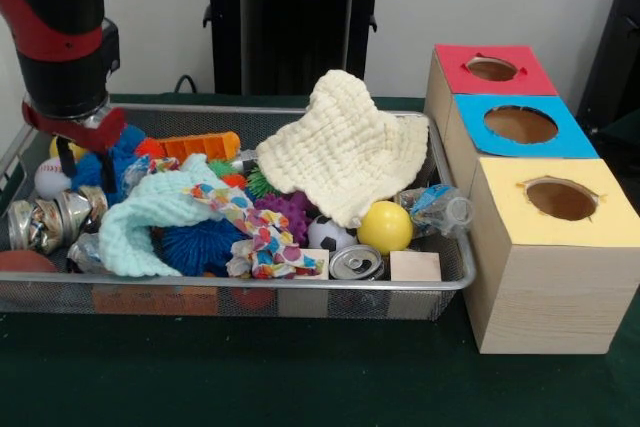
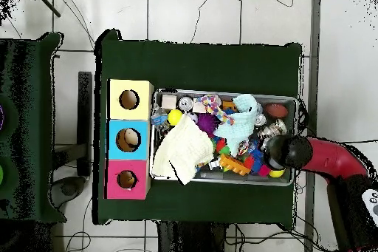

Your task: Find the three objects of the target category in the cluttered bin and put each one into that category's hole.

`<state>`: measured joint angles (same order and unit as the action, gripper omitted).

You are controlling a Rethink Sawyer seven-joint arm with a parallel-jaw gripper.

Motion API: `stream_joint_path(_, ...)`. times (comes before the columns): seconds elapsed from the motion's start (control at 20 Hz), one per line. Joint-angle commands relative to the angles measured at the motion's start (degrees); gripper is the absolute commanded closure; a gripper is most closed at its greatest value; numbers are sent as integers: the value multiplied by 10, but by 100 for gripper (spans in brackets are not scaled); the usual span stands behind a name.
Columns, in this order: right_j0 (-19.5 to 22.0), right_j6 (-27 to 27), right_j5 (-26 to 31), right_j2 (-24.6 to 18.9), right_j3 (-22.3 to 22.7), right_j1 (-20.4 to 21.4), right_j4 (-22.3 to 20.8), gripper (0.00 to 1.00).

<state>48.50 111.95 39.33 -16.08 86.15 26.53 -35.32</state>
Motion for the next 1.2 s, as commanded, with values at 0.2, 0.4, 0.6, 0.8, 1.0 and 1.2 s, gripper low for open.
stream_joint_path(0.2, 2, -138, -43, -65, -31, -84, -64, 0)
stream_joint_path(0.4, -33, -64, -67, -58, -11, -94, -51, 0)
stream_joint_path(0.6, -58, -12, -98, -58, -6, -111, -31, 0)
stream_joint_path(0.8, -69, -3, -108, -60, -10, -122, -13, 0)
stream_joint_path(1.0, -81, 15, -107, -53, 3, -110, -1, 0)
stream_joint_path(1.2, -95, 52, -109, -50, 31, -92, 20, 0)
